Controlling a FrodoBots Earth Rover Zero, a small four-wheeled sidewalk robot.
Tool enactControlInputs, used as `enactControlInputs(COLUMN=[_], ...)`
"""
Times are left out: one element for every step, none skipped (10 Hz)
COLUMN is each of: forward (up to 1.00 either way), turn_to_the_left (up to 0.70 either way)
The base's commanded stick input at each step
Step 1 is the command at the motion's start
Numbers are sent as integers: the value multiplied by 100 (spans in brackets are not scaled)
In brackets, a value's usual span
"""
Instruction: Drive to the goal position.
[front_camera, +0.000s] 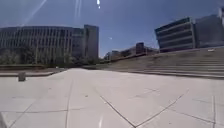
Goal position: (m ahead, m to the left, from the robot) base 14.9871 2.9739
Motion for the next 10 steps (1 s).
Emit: enactControlInputs(forward=[70, 70, 70, 70, 70, 70, 70, 70, 70, 70], turn_to_the_left=[2, 3, 9, 27, 35, 35, 31, 20, 4, 2])
